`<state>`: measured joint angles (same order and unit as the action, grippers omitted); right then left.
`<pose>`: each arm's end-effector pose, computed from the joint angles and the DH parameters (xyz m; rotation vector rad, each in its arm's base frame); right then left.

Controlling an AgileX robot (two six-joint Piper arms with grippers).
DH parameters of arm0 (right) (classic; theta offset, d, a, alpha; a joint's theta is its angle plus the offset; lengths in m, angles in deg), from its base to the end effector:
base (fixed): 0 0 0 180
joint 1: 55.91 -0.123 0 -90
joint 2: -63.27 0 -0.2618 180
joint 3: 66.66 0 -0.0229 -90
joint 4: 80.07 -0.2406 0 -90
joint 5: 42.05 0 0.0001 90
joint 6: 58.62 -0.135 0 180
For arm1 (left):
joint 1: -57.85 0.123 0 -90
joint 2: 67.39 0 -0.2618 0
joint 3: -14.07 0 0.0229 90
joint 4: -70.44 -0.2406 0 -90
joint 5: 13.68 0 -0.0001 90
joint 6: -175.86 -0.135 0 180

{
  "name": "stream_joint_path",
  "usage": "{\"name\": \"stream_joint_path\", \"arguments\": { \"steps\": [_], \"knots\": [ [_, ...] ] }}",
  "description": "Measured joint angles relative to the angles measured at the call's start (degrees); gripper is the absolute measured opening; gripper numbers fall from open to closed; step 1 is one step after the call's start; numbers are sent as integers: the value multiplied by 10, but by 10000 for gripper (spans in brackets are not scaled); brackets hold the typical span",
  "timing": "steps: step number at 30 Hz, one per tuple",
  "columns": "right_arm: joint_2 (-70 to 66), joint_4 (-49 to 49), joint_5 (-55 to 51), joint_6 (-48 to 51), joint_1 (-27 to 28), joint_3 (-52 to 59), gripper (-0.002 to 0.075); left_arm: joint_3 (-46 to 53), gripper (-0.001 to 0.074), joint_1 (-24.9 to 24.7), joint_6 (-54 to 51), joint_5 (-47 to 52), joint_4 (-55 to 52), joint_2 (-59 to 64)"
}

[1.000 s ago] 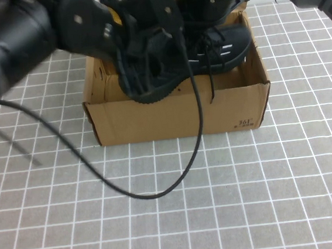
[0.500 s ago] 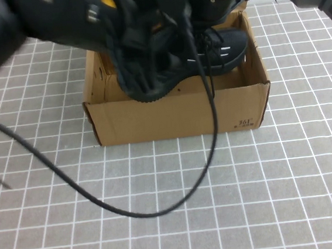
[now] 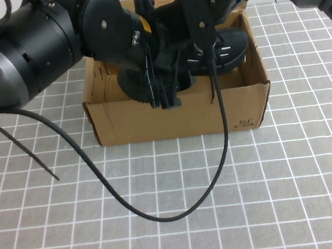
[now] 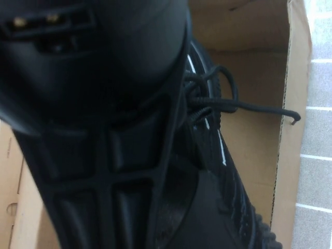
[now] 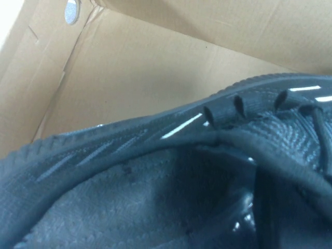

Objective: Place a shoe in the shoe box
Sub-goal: Hand over the shoe

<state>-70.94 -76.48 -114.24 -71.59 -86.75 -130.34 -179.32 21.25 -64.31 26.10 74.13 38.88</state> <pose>0.4191 0.2409 0.3052 -0.3877 2.4737 0.2383 0.3291 -0.2513 0.2937 1.7082 1.5661 0.1361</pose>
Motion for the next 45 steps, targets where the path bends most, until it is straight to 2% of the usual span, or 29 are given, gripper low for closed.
{"name": "stream_joint_path", "arguments": {
  "steps": [21,28,36,45],
  "knots": [
    [0,1,27,-56,0,0,4,0,468,0,-2,27,-6,-54],
    [0,1,26,-50,0,0,4,0,468,0,-2,14,-58,-56],
    [0,2,31,-40,0,0,4,0,467,0,7,-2,-57,-56],
    [0,2,35,-32,0,0,4,0,467,0,11,58,-54,-56]
  ]
}}
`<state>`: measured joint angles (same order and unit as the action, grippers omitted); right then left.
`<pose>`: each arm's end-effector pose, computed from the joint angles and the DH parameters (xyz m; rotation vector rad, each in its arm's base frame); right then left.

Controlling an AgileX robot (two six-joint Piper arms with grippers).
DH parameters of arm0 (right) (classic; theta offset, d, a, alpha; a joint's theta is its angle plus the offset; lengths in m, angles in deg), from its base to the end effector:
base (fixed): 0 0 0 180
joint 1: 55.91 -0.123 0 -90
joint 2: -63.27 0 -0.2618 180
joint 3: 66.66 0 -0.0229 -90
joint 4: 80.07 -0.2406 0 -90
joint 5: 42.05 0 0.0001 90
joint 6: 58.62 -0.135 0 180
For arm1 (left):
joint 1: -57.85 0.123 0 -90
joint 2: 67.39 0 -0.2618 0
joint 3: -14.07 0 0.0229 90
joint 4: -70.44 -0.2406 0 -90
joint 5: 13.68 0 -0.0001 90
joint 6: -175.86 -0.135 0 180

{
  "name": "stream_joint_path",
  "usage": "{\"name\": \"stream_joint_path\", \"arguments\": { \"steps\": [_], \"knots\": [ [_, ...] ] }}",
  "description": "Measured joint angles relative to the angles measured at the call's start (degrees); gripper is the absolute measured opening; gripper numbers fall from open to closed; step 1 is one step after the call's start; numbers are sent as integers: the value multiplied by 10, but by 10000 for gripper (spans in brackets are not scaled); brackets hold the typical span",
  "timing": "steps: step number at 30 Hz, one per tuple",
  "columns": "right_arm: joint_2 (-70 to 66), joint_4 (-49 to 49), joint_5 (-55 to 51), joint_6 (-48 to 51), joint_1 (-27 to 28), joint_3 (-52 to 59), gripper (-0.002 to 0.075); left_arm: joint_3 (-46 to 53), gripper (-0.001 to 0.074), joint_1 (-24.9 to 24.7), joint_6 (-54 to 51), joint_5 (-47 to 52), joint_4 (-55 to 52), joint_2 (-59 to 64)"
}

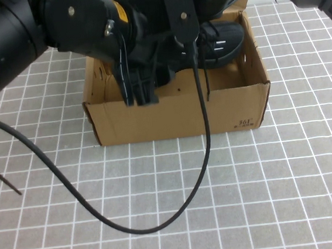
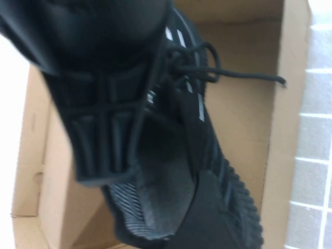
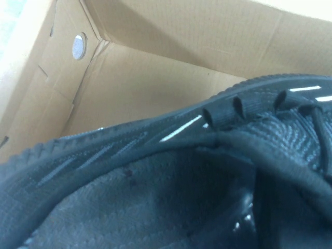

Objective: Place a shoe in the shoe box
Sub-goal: Hand over the shoe

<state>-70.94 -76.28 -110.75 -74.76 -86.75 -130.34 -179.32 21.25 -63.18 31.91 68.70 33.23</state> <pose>0.4248 0.2439 0.3104 -0.3145 2.4271 0.2833 0.3120 -0.2280 0.3230 1.7352 1.5538 0.2333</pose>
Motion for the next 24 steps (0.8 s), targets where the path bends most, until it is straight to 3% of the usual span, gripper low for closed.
{"name": "stream_joint_path", "arguments": {
  "steps": [24],
  "knots": [
    [0,-3,3,15,0,0,4,0,467,0,7,-76,-43,69]
  ]
}}
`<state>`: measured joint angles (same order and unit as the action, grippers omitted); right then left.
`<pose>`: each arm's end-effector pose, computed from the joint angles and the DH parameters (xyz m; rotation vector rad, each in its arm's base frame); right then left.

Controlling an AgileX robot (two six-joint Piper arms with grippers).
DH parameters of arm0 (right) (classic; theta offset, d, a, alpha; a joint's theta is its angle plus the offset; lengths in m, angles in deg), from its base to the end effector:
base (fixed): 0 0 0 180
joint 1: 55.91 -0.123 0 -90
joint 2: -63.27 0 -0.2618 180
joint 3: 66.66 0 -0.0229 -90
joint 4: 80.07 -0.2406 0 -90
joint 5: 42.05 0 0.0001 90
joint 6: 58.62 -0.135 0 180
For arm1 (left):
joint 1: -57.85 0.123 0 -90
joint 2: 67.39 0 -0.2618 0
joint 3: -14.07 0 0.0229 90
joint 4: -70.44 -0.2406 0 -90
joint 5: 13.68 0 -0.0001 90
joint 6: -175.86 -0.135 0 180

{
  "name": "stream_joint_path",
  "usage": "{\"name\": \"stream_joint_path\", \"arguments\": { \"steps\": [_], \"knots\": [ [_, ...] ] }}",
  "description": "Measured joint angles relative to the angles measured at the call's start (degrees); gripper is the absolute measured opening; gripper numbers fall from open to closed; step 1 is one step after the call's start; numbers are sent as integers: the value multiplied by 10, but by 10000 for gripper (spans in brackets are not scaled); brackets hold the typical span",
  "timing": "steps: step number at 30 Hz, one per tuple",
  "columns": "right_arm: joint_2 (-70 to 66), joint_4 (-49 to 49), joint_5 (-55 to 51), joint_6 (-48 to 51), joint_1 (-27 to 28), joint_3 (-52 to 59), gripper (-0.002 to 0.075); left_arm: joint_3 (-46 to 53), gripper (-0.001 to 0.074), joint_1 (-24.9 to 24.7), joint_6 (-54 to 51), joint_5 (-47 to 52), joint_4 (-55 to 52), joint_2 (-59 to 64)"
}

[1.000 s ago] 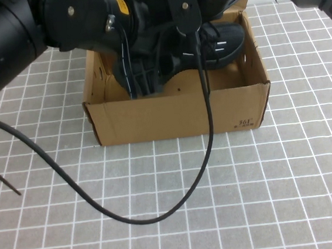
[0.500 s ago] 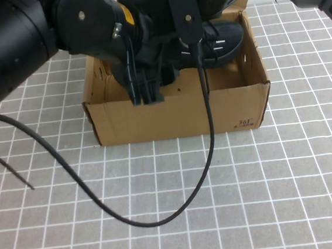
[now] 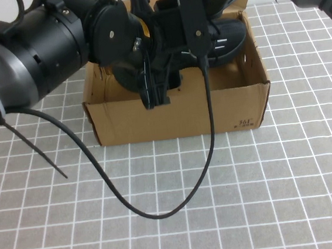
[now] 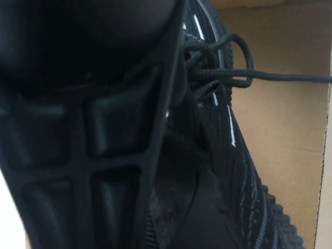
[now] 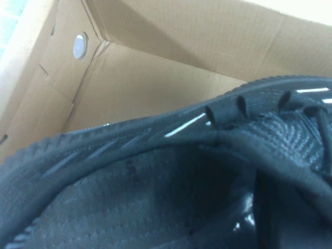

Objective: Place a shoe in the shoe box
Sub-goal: Hand over the shoe, then adjust the shoe

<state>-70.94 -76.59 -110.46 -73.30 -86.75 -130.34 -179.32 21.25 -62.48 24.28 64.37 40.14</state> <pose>0.4249 0.2448 0.3108 -0.3447 2.4179 0.2808 0.3429 -0.2437 0.2880 1.7527 1.5217 0.3110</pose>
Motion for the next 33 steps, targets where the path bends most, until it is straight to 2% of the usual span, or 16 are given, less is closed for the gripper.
{"name": "stream_joint_path", "arguments": {
  "steps": [9,17,26,29,33],
  "knots": [
    [0,-5,6,0,0,0,4,0,465,3,35,-4,-1,0],
    [0,-16,-3,1,0,0,4,0,464,28,43,-5,-3,8],
    [0,-19,-5,11,0,0,4,0,462,27,43,-11,-3,35],
    [0,-20,-6,11,0,0,4,0,429,27,43,-18,-4,35],
    [0,-25,-6,12,0,0,4,0,325,27,43,-24,-6,37]
  ]
}}
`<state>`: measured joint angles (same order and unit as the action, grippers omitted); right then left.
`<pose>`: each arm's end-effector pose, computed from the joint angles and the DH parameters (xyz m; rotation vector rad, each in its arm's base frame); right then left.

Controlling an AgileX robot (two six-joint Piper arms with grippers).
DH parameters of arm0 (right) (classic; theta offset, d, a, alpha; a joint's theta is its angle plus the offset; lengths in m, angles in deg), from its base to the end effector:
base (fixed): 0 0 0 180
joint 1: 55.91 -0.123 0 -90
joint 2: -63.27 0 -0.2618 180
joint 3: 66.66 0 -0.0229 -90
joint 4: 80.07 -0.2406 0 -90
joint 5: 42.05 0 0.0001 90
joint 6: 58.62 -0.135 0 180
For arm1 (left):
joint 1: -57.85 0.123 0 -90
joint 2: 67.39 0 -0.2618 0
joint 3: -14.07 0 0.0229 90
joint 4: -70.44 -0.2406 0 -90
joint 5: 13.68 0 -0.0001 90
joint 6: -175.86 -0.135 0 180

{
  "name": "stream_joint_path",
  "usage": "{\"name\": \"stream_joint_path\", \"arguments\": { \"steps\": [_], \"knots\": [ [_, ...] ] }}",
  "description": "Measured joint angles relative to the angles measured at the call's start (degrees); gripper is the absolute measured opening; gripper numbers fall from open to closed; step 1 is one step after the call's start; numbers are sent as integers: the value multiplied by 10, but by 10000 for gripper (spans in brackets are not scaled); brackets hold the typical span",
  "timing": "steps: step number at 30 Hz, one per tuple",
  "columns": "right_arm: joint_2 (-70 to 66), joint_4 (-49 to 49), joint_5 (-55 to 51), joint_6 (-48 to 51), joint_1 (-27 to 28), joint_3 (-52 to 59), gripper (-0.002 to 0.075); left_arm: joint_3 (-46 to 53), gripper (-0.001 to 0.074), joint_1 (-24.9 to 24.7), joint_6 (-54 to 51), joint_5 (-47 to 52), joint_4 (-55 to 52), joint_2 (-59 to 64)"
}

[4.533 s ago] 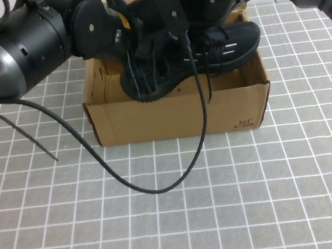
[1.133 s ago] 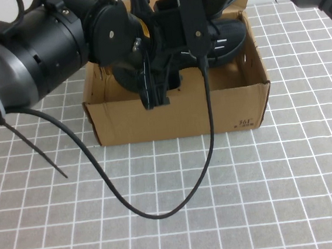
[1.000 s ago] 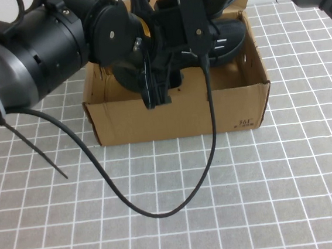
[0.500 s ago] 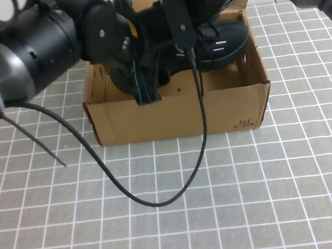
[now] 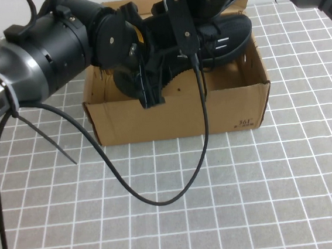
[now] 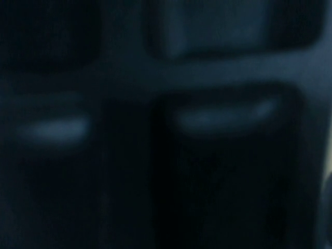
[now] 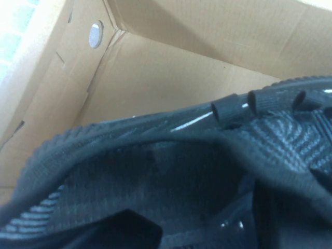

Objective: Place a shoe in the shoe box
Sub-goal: Adjust the shoe

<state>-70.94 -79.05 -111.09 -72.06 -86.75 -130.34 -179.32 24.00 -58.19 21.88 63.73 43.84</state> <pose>0.4212 0.2489 0.3096 -0.3727 2.4338 0.3201 0.3659 -0.2343 0.2646 1.6806 1.6320 0.3028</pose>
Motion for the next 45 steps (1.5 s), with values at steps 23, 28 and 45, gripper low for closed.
{"name": "stream_joint_path", "arguments": {
  "steps": [23,28,45],
  "knots": [
    [12,26,11,2,0,-1,315,0,15,2,28,-52,-90,9],
    [28,52,13,2,-1,-1,310,0,15,6,27,-82,-91,8],
    [54,32,-3,29,5,0,365,-1,15,3,11,-120,-91,-1]
  ]
}}
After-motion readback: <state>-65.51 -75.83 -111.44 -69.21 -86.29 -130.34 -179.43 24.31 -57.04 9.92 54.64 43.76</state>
